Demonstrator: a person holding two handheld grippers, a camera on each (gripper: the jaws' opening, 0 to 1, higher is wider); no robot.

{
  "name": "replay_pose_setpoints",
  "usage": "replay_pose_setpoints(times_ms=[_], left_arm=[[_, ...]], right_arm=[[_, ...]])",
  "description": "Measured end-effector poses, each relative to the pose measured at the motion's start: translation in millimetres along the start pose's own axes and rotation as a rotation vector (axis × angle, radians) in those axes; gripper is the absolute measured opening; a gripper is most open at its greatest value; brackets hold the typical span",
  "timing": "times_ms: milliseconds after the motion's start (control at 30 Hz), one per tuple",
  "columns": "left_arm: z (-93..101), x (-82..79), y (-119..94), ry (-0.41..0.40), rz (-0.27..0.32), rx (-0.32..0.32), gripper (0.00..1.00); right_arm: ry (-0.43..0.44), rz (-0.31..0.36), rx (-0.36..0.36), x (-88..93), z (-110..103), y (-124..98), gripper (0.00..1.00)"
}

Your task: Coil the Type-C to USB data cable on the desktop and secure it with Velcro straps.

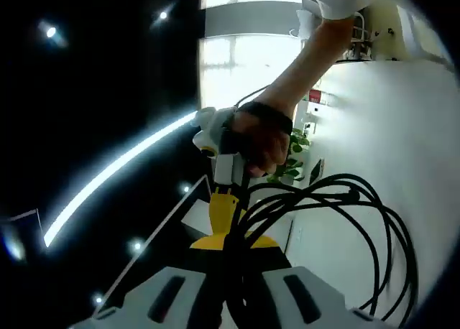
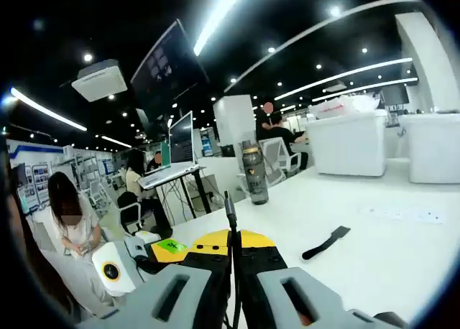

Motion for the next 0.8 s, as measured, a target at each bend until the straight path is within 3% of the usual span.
replay_pose_setpoints(times_ms=[233, 400, 467, 533, 633, 800], left_arm=[[7.4, -2.5, 6, 0.224, -0.098, 0.002, 0.08], [10.2, -0.3, 9, 0.277, -0.137, 0.007, 0.08], [11.9, 1.3, 9, 0.358, -0.165, 0.007, 0.08], [14.5, 2.4, 11, 0.371, -0.169, 0.018, 0.08], [15.0, 0.4, 12, 0.397, -0.172, 0.015, 0.08], [17.1, 2.6, 14, 0.438, -0.215, 0.021, 0.08]], right_arm=[[0.047, -0.068, -0.031, 0.5, -13, 10, 0.02], [0.082, -0.117, -0.028, 3.4, -18, 18, 0.02], [0.096, -0.123, -0.031, 1.8, -17, 20, 0.02], [0.174, -0.151, -0.062, -0.8, -17, 20, 0.02], [0.148, -0.155, -0.046, 1.9, -16, 23, 0.01], [0.208, -0.173, -0.065, 3.5, -12, 32, 0.02]])
Point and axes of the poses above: the point that each gripper's makers call its tool centre point, and the gripper's own axes: y roughly forward along the fingers, z roughly to its right, x roughly out of its underside, the point moved 10 cm from there along -y, roughly backward along the fingers, and after that the axes turned 12 degrees about x, right-handed, at the moved point
